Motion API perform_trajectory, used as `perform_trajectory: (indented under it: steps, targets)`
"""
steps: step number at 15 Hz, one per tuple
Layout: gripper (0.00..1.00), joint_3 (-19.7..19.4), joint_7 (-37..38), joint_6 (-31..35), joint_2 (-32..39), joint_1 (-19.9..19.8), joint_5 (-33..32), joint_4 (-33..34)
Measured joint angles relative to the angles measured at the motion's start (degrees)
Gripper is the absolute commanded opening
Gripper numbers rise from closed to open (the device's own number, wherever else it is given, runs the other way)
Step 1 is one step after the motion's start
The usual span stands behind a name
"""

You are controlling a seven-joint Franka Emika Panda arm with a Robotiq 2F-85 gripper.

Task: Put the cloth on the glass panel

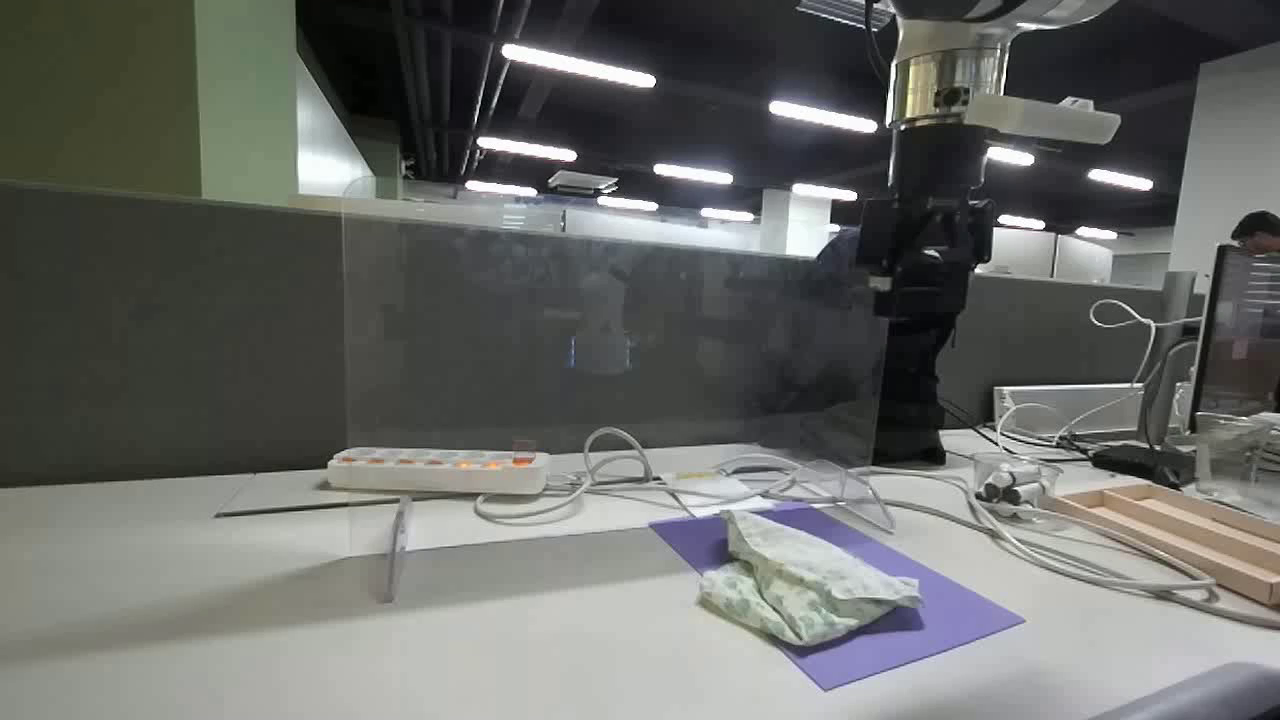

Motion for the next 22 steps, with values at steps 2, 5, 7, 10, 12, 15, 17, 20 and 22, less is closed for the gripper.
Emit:
perform_trajectory:
  steps: [2, 5, 7, 10, 12, 15, 17, 20, 22]
  targets:
    - [1.0, 0.0, 0.0, 0.0, 0.0, 0.0, 0.0, -0.01]
    - [1.0, 0.0, 0.0, 0.0, 0.0, 0.0, 0.0, -0.01]
    - [1.0, 0.0, 0.0, 0.0, 0.0, 0.0, 0.0, -0.01]
    - [1.0, 0.01, 0.0, 0.0, 0.0, 0.0, 0.0, -0.02]
    - [1.0, 0.08, -0.82, -0.01, 0.32, 0.59, 1.14, -0.38]
    - [1.0, 1.21, -0.91, 2.62, 2.62, 3.0, 4.25, -2.61]
    - [1.0, 2.51, -0.88, 7.15, 5.66, 5.05, 6.29, -4.93]
    - [1.0, 4.08, -1.04, 17.09, 11.7, 7.4, 7.94, -7.9]
    - [1.0, 4.51, -1.49, 23.73, 16.87, 8.16, 9.07, -8.85]
